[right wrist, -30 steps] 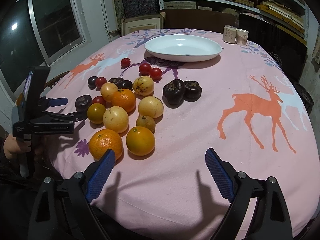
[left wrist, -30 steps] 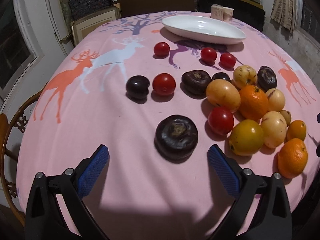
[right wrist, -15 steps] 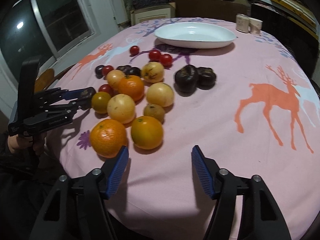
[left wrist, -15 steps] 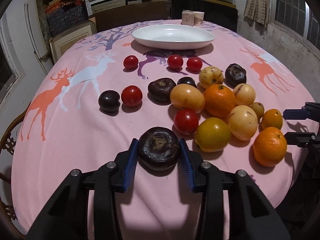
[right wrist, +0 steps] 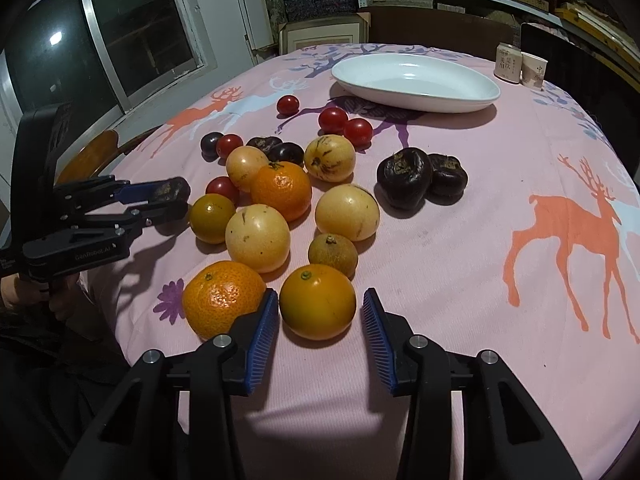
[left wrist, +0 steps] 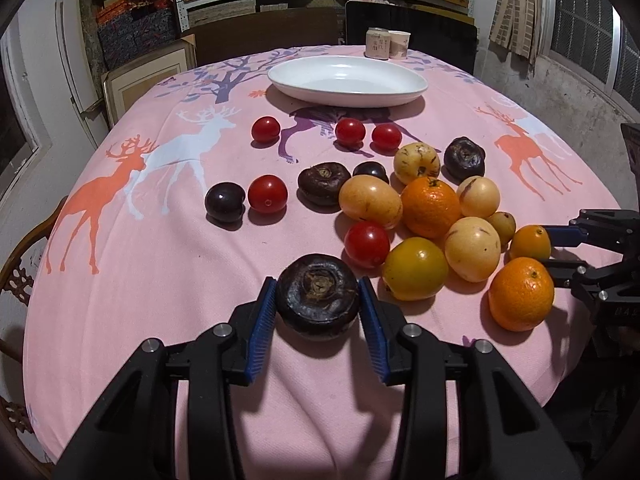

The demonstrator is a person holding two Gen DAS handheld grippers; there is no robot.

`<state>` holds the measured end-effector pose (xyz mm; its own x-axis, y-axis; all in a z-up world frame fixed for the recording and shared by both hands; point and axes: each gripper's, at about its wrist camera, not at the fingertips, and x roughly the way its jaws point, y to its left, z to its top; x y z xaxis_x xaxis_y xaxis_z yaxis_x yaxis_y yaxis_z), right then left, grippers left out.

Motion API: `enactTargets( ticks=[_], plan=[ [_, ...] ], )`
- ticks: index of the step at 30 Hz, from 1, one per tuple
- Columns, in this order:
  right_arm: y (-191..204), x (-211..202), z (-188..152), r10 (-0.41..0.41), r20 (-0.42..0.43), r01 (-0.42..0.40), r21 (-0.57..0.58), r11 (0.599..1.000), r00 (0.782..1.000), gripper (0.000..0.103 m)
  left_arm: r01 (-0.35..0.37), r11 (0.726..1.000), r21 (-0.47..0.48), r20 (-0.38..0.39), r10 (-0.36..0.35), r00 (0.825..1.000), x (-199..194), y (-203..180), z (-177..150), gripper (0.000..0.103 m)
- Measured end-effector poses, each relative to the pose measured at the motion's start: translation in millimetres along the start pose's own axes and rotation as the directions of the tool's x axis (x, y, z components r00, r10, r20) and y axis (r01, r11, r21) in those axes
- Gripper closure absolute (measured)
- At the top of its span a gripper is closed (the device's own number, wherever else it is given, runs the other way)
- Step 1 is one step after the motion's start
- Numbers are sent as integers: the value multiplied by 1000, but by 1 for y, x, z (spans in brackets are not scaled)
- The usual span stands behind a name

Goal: Organize fruits
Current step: 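Grasp the dark purple tomato with the left gripper while the right grasps an orange, then carry both fruits to the white plate and open both grippers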

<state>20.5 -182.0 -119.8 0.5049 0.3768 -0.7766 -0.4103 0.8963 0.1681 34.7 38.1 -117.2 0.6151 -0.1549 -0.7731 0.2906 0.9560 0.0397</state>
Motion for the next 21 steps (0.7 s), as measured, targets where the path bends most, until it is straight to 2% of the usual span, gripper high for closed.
enactTargets(
  ticks=[1, 7, 12, 16, 19, 21],
  plan=[
    [0, 1, 0, 6, 0, -6, 1, 1000, 1000, 65, 1, 1000, -1, -3, -1, 1000, 0, 0, 0, 63],
    [-4, -2, -2, 18, 10, -18, 27, 999, 1000, 65, 4, 1000, -6, 0, -4, 1000, 0, 0, -1, 63],
    [-16, -16, 4, 27, 62, -31, 59, 998, 998, 65, 34, 999, -20, 19, -33, 999, -9, 3, 9, 63],
    [-40, -34, 37, 17, 120, -28, 90, 995, 993, 65, 62, 998, -7, 49, -61, 997, -14, 6, 42, 63],
    [-61, -37, 77, -13, 142, -2, 102, 995, 990, 65, 96, 995, 0, 75, -96, 993, -7, 9, 90, 63],
    [-79, -36, 111, -6, 154, -14, 133, 991, 988, 65, 116, 993, 2, 75, -116, 990, 6, 9, 126, 63]
  ],
)
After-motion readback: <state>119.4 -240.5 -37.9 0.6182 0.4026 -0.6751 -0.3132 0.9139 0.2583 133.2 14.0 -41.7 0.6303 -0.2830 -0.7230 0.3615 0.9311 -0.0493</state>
